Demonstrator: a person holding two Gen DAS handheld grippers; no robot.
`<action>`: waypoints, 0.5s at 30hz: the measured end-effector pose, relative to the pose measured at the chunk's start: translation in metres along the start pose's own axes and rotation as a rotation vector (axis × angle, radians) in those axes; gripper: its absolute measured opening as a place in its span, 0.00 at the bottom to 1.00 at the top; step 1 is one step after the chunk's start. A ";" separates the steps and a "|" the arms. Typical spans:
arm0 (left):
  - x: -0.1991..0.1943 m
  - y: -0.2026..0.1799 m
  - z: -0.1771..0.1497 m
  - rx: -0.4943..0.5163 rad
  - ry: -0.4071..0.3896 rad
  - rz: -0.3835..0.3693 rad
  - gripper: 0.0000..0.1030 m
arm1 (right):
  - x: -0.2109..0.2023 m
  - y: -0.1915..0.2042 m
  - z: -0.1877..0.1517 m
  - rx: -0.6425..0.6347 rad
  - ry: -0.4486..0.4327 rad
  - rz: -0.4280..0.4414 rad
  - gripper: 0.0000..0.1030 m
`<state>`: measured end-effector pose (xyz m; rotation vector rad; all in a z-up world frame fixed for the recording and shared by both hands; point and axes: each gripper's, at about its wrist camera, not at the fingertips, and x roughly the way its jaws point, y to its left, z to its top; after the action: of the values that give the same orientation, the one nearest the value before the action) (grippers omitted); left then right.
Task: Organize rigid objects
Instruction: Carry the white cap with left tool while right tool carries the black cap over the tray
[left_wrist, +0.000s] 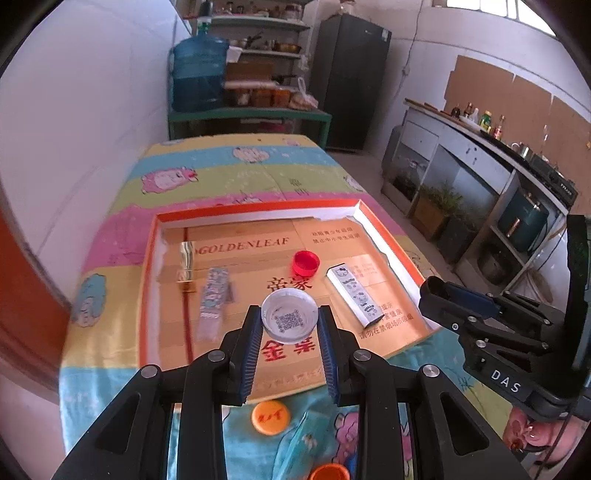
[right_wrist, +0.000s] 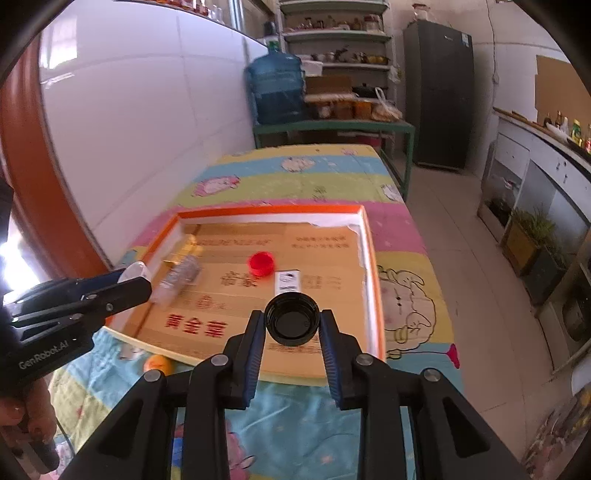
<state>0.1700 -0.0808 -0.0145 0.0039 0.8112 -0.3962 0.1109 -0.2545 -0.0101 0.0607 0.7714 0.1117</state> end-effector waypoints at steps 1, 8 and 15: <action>0.006 -0.001 0.002 0.001 0.011 0.001 0.30 | 0.004 -0.003 0.001 0.001 0.007 -0.007 0.29; 0.033 0.001 0.010 -0.019 0.054 0.016 0.30 | 0.034 -0.020 0.010 -0.005 0.051 -0.034 0.29; 0.056 0.000 0.018 -0.022 0.080 0.040 0.30 | 0.062 -0.028 0.025 -0.027 0.090 -0.039 0.29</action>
<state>0.2173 -0.1031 -0.0421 0.0153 0.8928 -0.3504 0.1749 -0.2752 -0.0378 0.0153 0.8606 0.0883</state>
